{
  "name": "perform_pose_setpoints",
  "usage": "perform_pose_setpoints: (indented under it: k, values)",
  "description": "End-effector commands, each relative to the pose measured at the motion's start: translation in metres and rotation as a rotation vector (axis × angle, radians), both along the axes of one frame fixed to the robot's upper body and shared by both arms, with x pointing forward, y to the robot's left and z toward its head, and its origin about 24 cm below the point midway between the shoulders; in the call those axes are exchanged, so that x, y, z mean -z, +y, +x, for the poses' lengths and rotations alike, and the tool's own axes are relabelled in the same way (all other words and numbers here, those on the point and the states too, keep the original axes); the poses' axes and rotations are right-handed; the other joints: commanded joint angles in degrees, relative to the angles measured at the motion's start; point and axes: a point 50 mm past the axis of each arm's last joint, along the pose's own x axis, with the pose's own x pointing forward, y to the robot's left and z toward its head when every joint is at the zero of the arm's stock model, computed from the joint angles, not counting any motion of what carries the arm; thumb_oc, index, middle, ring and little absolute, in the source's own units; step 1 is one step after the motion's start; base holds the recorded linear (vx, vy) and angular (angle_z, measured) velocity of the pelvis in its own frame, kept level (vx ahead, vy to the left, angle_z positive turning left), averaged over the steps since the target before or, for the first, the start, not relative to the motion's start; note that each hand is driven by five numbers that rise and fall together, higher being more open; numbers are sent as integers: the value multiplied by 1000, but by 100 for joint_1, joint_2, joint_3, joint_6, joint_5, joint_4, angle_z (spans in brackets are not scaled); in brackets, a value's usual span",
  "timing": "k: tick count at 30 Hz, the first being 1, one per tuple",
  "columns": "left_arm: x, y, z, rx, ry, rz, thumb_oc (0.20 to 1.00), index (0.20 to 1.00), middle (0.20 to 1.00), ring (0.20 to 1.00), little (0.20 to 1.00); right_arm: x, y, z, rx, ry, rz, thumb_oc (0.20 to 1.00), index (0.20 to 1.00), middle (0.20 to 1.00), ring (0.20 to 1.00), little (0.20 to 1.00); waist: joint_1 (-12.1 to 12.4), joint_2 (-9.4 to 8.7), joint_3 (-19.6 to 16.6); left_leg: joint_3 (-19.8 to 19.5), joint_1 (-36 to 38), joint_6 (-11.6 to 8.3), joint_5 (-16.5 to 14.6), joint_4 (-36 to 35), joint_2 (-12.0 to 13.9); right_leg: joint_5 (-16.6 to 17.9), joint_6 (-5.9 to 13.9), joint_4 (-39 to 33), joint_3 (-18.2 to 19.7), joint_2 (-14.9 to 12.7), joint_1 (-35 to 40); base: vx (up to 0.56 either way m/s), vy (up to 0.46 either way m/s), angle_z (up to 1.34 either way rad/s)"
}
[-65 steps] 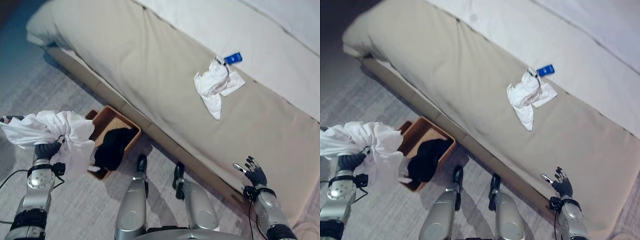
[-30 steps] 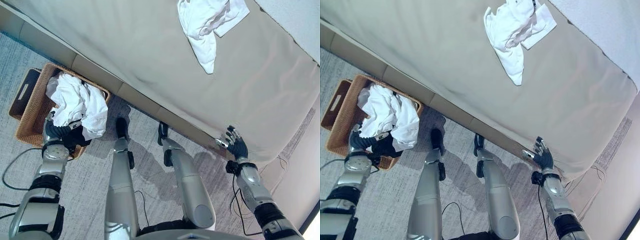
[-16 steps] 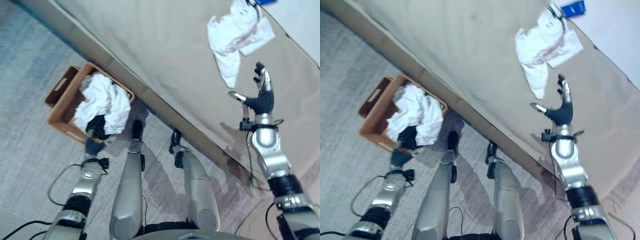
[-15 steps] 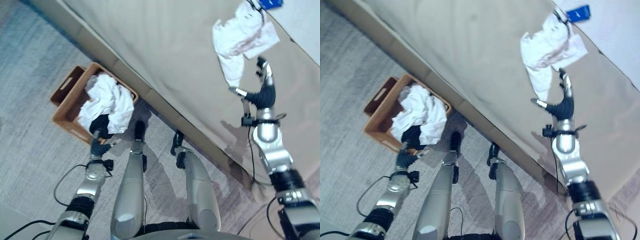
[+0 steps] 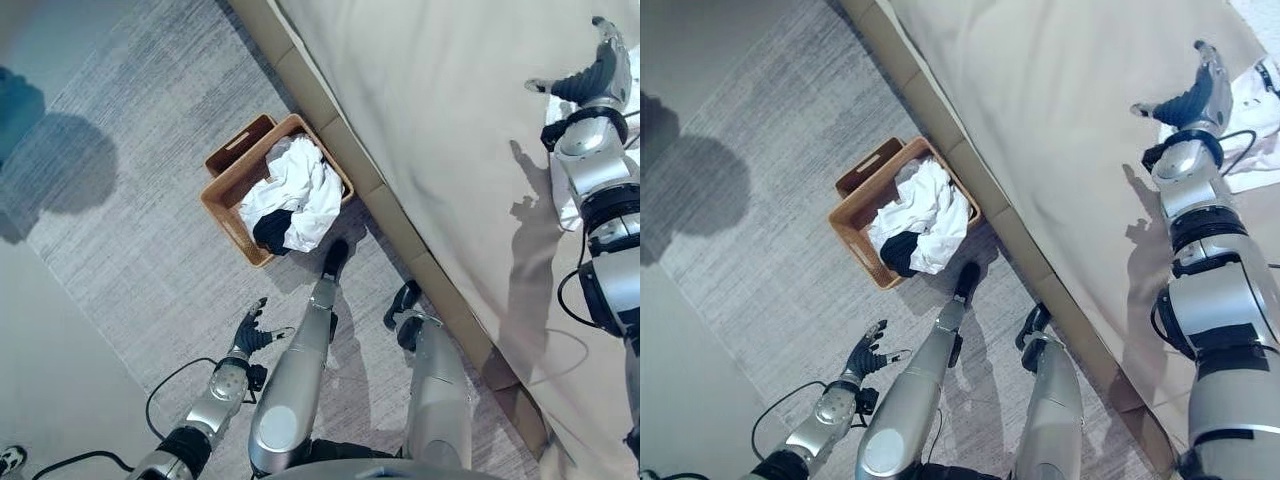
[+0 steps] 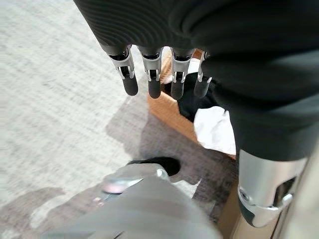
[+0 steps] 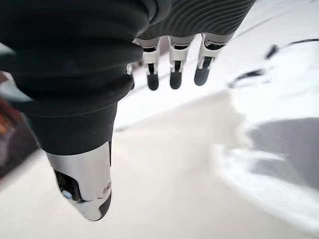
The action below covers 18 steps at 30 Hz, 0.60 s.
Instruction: Pick up clothes into the bucket
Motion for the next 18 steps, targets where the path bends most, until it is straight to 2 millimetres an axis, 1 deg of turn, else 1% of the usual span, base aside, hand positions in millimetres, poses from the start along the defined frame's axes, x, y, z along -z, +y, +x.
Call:
perform_pose_setpoints:
  k: [1, 4, 6, 7, 9, 15, 18]
  values:
    - [-6, -9, 6, -10, -35, -67, 1000, 1000, 1000, 1000, 1000, -42, -42, -31, 177, -25, -144, 1000, 1000, 1000, 1000, 1000, -111, 358, -30, -120, 165, 179, -600, 270, -23, 378, 329, -294, 257, -84, 82, 17, -13, 18]
    - [-6, -11, 5, -32, -30, -95, 1000, 1000, 1000, 1000, 1000, -48, -53, -40, 242, -19, -150, 1000, 1000, 1000, 1000, 1000, -160, 390, -30, -120, 79, 180, -563, 228, -29, 340, 320, -200, 290, -94, -84, 21, -8, 11]
    - [-4, -14, 4, -35, -23, -100, 1000, 1000, 1000, 1000, 1000, -47, -63, -47, 291, -14, -152, 1000, 1000, 1000, 1000, 1000, -193, 400, -30, -107, 7, 181, -550, 208, -30, 325, 316, -182, 309, -95, -173, 17, -13, 4]
    - [-4, -14, 4, -35, -23, -100, 1000, 1000, 1000, 1000, 1000, -47, -63, -47, 291, -14, -152, 1000, 1000, 1000, 1000, 1000, -192, 400, -30, -106, 7, 181, -550, 208, -30, 325, 316, -182, 310, -94, -174, 32, 1, 2]
    - [-3, -16, 3, -43, -16, -103, 1000, 1000, 1000, 1000, 1000, -45, -67, -51, 332, -32, -144, 1000, 1000, 1000, 1000, 1000, -281, 391, -30, -48, -58, 179, -550, 181, -9, 323, 316, -163, 376, -68, -316, 36, 3, 0]
    - [-6, -24, 10, -36, -27, -111, 1000, 1000, 1000, 1000, 1000, -38, -60, -44, 326, -6, -159, 1000, 1000, 1000, 1000, 1000, -434, 313, -30, 94, -203, 183, -573, 178, 37, 387, 329, -221, 595, 19, -544, 13, 1, -8]
    - [-11, -29, 14, -19, -43, -128, 1000, 1000, 1000, 1000, 1000, -34, -55, -39, 277, -10, -105, 1000, 1000, 1000, 1000, 1000, -473, 302, -30, 165, -238, 188, -595, 177, 53, 427, 348, -235, 674, 51, -643, 8, -5, -15]
